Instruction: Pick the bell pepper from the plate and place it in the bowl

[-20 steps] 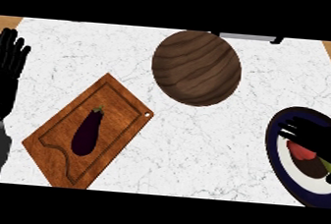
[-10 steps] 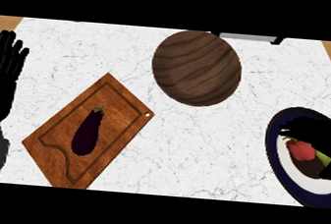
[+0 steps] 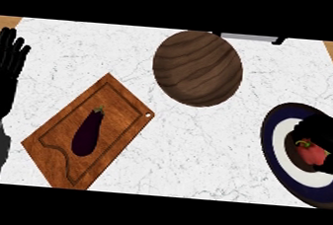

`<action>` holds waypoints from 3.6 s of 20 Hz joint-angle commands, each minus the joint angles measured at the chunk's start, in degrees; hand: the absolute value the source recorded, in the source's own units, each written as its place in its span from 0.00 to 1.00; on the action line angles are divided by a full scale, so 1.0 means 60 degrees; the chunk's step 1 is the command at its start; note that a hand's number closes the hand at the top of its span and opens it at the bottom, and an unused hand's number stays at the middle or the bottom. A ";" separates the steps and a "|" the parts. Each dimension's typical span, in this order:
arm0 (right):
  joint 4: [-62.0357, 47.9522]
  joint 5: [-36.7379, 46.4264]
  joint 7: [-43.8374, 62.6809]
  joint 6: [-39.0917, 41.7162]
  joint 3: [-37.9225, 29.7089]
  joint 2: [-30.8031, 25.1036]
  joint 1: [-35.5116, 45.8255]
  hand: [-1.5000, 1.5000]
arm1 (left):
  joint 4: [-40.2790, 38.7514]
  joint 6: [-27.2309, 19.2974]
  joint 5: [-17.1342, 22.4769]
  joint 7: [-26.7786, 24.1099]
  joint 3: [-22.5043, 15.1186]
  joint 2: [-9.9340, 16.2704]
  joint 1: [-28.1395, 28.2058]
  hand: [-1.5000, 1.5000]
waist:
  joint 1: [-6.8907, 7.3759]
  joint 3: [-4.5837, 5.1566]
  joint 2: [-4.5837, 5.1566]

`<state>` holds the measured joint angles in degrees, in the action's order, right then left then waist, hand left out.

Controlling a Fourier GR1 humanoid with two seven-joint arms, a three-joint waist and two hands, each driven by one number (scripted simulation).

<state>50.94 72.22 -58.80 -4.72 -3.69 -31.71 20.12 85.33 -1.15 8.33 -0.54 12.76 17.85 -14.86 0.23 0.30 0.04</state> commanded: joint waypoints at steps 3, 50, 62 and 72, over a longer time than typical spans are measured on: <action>-0.2288 0.0144 0.0443 0.1300 -0.0545 -0.0890 0.2871 1.00 | 0.0143 0.0208 -0.0033 -0.0093 -0.0573 -0.0314 -0.0623 0.50 | 0.1232 -0.0116 0.0459; -0.7088 -0.2340 -0.0901 0.6062 -0.0886 0.0007 1.0542 1.00 | -0.0424 0.0238 -0.0058 0.0123 -0.0430 -0.0163 -0.0878 0.50 | 0.0857 -0.0050 0.0207; -0.7320 -0.1970 -0.0455 0.4354 -0.0105 0.1795 0.9776 1.00 | -0.0547 -0.0018 -0.0192 -0.0013 -0.0301 -0.0199 -0.1025 0.50 | 0.0521 -0.0059 0.0243; -0.7983 -0.2189 0.1590 0.3795 -0.0339 0.2871 0.9169 0.00 | -0.0568 -0.0036 -0.0315 -0.0494 -0.0327 -0.0376 -0.0683 0.50 | 0.0613 -0.0054 0.0299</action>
<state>4.66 60.09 -49.70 14.65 -4.77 -15.73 75.70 82.98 -0.29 7.42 -1.68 11.18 16.77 -18.61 3.88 -0.04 1.58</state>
